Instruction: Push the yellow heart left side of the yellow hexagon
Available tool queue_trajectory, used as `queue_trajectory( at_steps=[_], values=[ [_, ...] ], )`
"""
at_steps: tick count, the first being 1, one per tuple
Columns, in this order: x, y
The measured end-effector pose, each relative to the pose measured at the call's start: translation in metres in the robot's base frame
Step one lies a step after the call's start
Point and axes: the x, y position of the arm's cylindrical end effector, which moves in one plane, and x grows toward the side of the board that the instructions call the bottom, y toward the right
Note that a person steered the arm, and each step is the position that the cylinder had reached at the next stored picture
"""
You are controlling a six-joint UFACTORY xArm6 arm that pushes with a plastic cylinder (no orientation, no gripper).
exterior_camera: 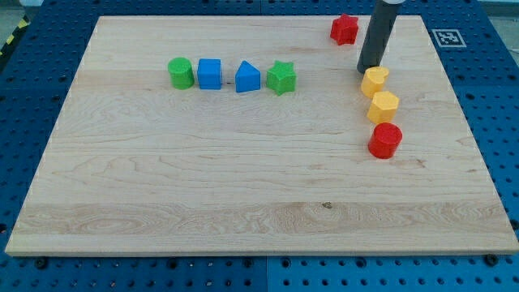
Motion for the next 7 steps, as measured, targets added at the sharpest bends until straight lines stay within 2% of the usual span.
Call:
queue_trajectory(
  at_steps=[2, 4, 5, 6, 7],
  values=[
    [0.002, 0.034],
    [0.041, -0.022],
    [0.05, -0.022],
    [0.034, -0.001],
    [0.045, 0.03]
  ],
)
